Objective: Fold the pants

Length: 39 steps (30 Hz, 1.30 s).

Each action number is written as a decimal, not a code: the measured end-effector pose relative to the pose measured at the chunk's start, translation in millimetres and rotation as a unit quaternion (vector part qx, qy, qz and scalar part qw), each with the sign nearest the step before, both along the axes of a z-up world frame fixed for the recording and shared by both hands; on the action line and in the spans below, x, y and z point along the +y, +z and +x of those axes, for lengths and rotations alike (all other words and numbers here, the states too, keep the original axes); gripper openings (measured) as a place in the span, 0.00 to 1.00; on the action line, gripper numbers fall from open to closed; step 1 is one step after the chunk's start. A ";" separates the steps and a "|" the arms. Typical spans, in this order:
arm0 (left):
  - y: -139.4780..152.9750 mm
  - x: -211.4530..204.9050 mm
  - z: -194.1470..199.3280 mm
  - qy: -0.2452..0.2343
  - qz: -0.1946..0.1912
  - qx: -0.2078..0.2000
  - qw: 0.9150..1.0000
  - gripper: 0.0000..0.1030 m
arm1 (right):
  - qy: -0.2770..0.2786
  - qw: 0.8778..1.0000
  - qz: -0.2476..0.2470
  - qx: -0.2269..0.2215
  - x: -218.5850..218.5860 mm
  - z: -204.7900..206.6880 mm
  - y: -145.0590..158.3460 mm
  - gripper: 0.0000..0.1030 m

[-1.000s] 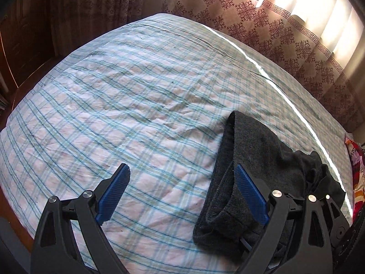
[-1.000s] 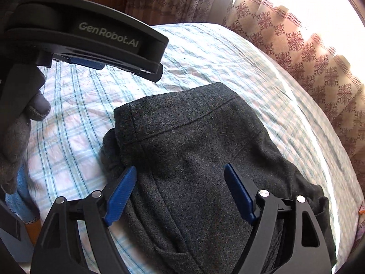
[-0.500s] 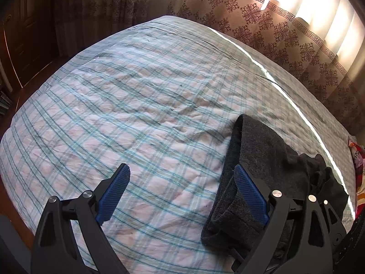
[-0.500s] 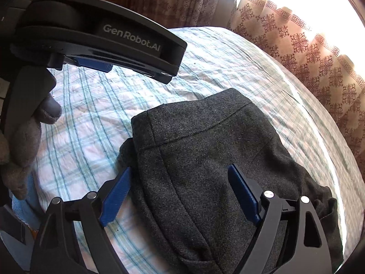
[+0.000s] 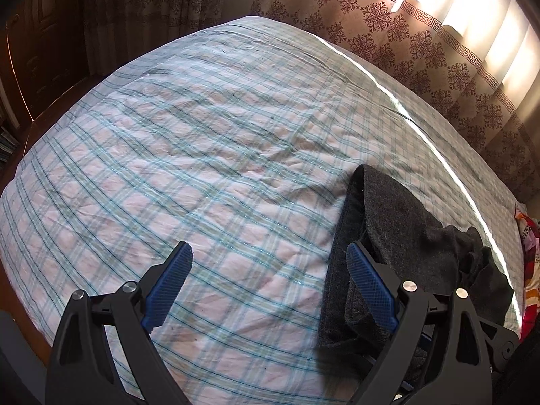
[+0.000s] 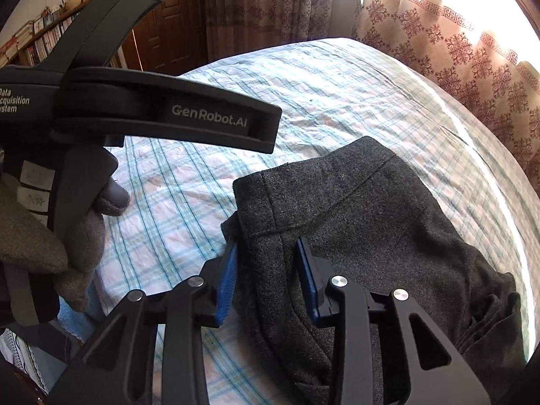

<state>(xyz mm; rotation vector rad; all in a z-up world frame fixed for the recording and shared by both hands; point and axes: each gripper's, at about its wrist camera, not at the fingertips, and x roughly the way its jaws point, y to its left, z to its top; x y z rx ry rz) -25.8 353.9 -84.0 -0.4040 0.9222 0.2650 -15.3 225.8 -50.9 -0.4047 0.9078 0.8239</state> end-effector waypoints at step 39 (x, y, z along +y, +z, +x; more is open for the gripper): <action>5.0 18.2 -25.5 0.047 -0.044 0.000 0.998 0.91 | -0.026 0.996 -0.054 -0.060 18.5 -2.1 -18.2 0.43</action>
